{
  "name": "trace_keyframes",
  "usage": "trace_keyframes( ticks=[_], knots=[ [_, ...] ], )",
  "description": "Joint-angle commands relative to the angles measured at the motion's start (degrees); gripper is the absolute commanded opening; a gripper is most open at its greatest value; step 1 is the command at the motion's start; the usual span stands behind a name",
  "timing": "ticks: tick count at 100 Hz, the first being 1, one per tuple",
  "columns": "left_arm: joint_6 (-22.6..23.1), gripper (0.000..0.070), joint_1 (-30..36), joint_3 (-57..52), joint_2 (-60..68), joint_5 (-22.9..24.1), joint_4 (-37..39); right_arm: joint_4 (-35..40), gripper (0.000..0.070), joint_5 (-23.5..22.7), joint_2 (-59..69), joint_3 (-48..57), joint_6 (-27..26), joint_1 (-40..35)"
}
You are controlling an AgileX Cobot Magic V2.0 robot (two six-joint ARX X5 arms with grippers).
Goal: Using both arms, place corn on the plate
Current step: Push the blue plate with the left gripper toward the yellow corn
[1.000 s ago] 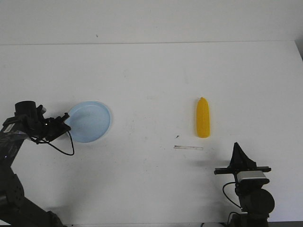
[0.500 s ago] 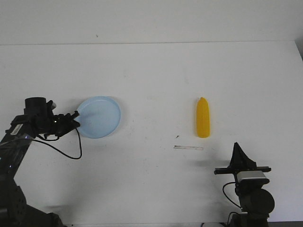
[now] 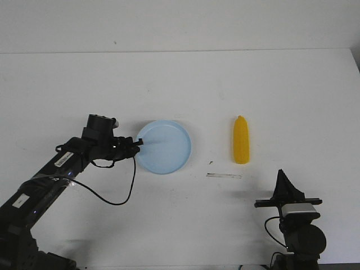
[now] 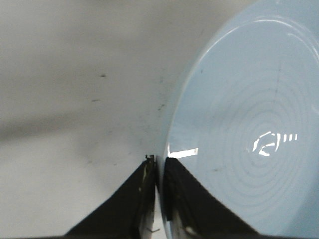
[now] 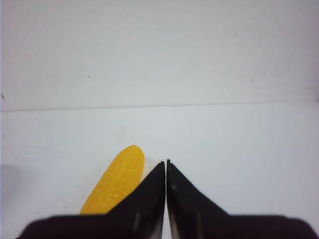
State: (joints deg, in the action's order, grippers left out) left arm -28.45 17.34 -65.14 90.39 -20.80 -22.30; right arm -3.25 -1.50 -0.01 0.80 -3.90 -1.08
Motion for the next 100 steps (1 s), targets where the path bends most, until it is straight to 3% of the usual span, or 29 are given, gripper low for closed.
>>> trace_keyframes(
  ticks=[1,18,49,61,72,85,100],
  knots=[
    [-4.6,0.0001,2.1,-0.7,1.4,1.2,1.3,-0.6,0.0002,0.0,0.1,-0.1,-0.3,0.0],
    [-7.2,0.0001,6.4,-0.7,2.6,4.5,1.8,-0.6,0.0002,0.0,0.1,-0.1,-0.3,0.0],
    [-8.1,0.0006,8.6,-0.7,6.1,4.5,1.3,-0.6,0.0002,0.0,0.1,-0.1,-0.3,0.0],
    [-8.2,0.0128,8.6,-0.7,7.2,4.5,1.2,-0.6,0.0002,0.0,0.1,-0.1,-0.3,0.0],
    [-8.2,0.0144,8.7,-0.7,7.3,4.5,1.2,-0.6,0.0002,0.0,0.1,-0.1,-0.3,0.0],
    [-7.8,0.0301,8.8,-0.7,5.7,4.5,1.1,-0.6,0.0002,0.0,0.1,-0.1,-0.3,0.0],
    [-4.2,0.0305,8.5,-0.7,0.9,5.1,1.8,-0.6,0.0002,0.0,0.1,-0.1,-0.3,0.0]
  ],
)
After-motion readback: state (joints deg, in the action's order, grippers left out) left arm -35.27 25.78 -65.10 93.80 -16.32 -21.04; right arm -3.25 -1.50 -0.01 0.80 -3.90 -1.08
